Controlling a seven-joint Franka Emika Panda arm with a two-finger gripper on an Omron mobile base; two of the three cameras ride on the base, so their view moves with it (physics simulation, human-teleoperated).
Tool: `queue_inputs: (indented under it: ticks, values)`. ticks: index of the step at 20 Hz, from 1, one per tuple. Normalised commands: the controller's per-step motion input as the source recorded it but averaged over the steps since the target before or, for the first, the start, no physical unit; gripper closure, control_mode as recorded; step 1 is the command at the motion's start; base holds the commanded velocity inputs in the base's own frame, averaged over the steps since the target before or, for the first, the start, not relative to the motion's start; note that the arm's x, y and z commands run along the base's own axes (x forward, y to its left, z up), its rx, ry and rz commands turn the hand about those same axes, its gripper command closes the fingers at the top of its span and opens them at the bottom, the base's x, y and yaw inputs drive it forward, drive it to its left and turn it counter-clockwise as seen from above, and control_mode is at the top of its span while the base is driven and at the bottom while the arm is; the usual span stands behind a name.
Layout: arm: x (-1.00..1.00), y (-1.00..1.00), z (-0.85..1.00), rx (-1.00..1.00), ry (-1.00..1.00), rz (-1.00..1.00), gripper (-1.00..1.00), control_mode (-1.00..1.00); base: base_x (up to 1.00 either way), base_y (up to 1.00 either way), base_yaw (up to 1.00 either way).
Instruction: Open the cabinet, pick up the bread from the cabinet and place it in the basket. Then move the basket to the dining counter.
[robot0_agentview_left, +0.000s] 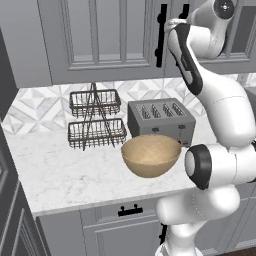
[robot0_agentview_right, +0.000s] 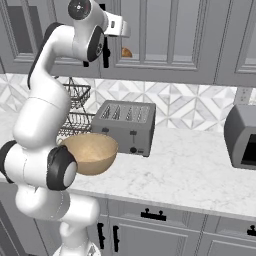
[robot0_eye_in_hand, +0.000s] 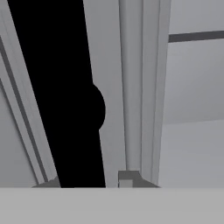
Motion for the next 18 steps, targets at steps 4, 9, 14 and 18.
queue_inputs:
  ticks: [4,9,14,18]
  values:
    - [-0.18,-0.04,-0.03,0.0,0.0,0.0,1.0,-1.0,0.0,0.0,0.0]
    - [-1.0,-0.69,-0.32,0.0,-0.01,0.0,1.0,-1.0,0.0,0.0,0.0]
    - [-1.0,-0.95,-0.21,0.0,0.0,0.0,1.0,-1.0,0.0,0.0,0.0]
    - [-1.0,-1.0,-0.27,0.0,0.0,0.0,1.0,-1.0,0.0,0.0,0.0]
